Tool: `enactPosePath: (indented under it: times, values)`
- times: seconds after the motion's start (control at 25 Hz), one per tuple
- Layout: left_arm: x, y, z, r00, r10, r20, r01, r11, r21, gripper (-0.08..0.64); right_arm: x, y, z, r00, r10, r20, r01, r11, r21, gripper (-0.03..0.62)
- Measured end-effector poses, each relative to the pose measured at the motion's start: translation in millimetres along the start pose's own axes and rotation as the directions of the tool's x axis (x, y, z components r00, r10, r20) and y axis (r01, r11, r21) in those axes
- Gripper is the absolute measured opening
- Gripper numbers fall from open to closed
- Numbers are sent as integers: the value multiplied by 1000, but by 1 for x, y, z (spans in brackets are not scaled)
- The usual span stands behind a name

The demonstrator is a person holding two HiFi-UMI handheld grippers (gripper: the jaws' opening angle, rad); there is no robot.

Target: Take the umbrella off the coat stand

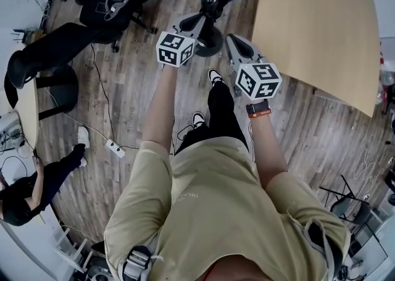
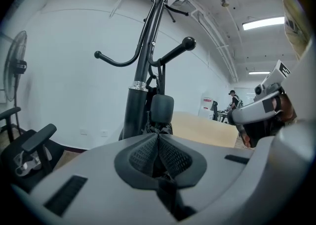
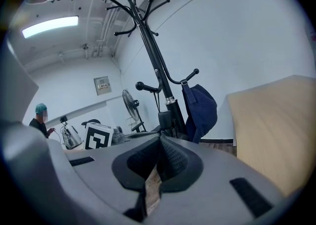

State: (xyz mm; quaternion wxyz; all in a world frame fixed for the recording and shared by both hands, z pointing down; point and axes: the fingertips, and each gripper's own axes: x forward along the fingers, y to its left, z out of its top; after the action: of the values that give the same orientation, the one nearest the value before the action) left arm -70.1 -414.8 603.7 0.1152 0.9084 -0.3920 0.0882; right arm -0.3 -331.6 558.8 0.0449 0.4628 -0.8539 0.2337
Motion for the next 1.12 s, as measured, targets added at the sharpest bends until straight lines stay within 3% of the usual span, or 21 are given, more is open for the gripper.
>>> enactPosePath:
  times: [0.48, 1.12]
  values:
    - [-32, -19, 19, 999, 29, 30, -26, 997, -76, 26, -5, 14, 5, 1000, 22, 21, -22, 999, 28, 17]
    - [-78, -56, 53, 999, 24, 33, -23, 999, -36, 26, -30, 34, 24, 997, 24, 79, -30, 996, 79, 17]
